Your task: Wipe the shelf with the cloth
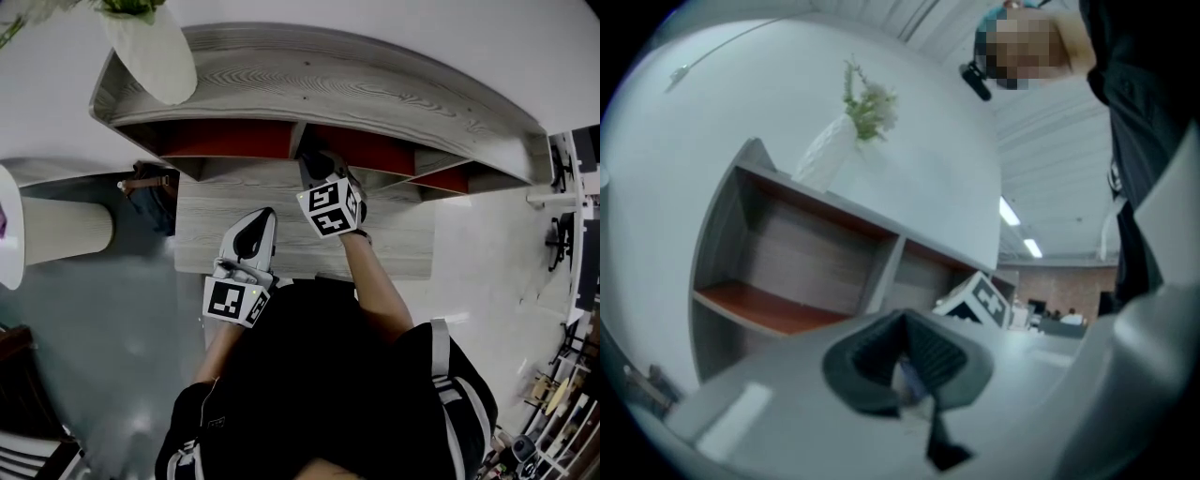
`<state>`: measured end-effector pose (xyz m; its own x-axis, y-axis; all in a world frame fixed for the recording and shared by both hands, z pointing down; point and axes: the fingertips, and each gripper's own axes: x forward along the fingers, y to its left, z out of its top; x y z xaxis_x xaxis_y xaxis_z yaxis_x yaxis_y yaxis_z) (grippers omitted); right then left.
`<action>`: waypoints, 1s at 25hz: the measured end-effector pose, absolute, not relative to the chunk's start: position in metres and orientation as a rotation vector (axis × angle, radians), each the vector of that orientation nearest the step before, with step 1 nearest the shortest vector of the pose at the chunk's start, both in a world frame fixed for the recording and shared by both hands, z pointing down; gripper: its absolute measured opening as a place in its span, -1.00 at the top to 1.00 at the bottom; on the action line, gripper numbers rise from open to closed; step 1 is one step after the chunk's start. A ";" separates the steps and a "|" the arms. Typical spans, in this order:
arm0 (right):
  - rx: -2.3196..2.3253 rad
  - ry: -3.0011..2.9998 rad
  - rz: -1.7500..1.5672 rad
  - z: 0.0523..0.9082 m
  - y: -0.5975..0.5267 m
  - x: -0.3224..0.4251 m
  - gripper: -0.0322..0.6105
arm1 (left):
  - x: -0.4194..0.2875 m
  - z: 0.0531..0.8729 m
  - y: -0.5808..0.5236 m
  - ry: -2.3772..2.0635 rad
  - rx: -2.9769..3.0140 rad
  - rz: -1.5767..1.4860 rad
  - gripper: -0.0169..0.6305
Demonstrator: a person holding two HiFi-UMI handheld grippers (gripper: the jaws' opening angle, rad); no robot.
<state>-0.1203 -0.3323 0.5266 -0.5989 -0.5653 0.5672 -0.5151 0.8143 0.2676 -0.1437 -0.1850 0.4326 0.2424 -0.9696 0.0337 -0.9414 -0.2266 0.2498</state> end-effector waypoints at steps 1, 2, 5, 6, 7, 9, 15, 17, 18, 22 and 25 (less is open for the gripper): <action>0.776 -2.338 -0.103 0.527 -0.330 -0.122 0.73 | -0.143 0.432 -0.185 -1.797 2.298 -0.193 0.93; 0.762 -2.341 -0.108 0.527 -0.327 -0.124 0.73 | -0.142 0.430 -0.186 -1.794 2.303 -0.198 0.93; 0.720 -2.357 -0.148 0.527 -0.320 -0.126 0.73 | -0.140 0.426 -0.189 -1.784 2.326 -0.208 0.93; 0.706 -2.362 -0.157 0.528 -0.317 -0.126 0.73 | -0.139 0.425 -0.190 -1.779 2.334 -0.210 0.93; 0.687 -2.366 -0.159 0.528 -0.314 -0.126 0.73 | -0.138 0.423 -0.191 -1.775 2.342 -0.212 0.93; 0.629 -2.382 -0.149 0.530 -0.306 -0.126 0.73 | -0.137 0.421 -0.194 -1.765 2.358 -0.217 0.93; 0.618 -2.484 -0.098 0.525 -0.286 -0.106 0.73 | -0.123 0.415 -0.209 -1.700 2.415 -0.228 0.93; 0.711 -2.523 -0.065 0.512 -0.291 -0.090 0.73 | -0.116 0.413 -0.216 -1.669 2.442 -0.230 0.93; 0.764 -2.536 -0.047 0.505 -0.294 -0.081 0.73 | -0.112 0.412 -0.219 -1.652 2.454 -0.231 0.93; 1.036 -2.543 -0.013 0.477 -0.320 -0.032 0.73 | -0.092 0.412 -0.230 -1.575 2.506 -0.230 0.93; 1.258 -2.445 -0.028 0.466 -0.347 0.009 0.73 | -0.079 0.411 -0.239 -1.523 2.538 -0.227 0.93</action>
